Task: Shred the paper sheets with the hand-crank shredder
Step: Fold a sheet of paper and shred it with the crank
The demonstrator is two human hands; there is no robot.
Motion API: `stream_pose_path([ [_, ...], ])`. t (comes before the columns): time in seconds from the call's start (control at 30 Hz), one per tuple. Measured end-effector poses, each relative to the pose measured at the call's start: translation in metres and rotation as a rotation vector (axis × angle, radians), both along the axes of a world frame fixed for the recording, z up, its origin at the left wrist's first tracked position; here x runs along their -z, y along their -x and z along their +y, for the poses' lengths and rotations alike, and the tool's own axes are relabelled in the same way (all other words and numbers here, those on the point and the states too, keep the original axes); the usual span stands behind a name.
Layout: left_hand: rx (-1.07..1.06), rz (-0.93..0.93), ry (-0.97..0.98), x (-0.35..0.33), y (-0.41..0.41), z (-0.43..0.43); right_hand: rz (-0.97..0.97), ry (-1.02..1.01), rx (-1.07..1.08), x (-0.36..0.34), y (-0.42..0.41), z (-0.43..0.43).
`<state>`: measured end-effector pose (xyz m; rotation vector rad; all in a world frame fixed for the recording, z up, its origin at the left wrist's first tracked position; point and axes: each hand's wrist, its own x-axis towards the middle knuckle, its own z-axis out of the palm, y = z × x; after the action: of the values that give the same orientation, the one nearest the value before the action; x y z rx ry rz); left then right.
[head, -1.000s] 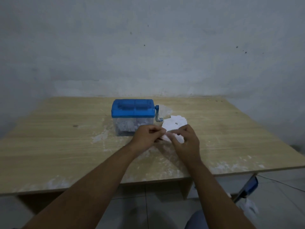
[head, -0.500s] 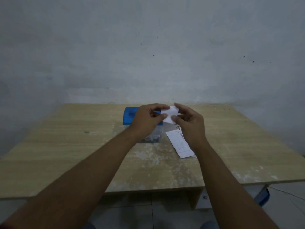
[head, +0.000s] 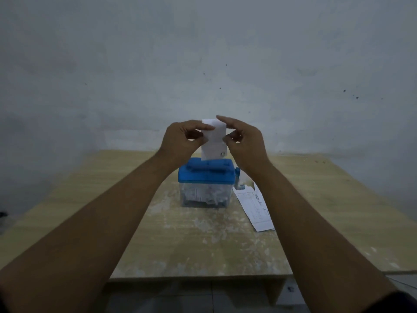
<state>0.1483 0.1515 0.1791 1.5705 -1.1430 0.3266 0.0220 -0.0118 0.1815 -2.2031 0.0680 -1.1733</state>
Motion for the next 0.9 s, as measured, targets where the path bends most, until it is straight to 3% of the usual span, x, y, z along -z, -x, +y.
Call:
stream_pose_path([
  [0.2, -0.019, -0.057, -0.044, 0.001, -0.008, 0.004, -0.002, 0.066, 0.005, 0.004, -0.011, 0.003],
  [0.37, -0.040, 0.042, -0.143, 0.026, -0.008, -0.001, 0.076, -0.040, -0.026, 0.030, -0.010, 0.000],
  [0.6, -0.124, 0.091, -0.273, 0.053, -0.015, -0.009, 0.169, -0.016, 0.033, 0.053, -0.021, -0.002],
  [0.9, -0.095, 0.072, -0.245, 0.060, -0.019, -0.010, 0.120, -0.138, -0.012, 0.060, -0.029, -0.010],
])
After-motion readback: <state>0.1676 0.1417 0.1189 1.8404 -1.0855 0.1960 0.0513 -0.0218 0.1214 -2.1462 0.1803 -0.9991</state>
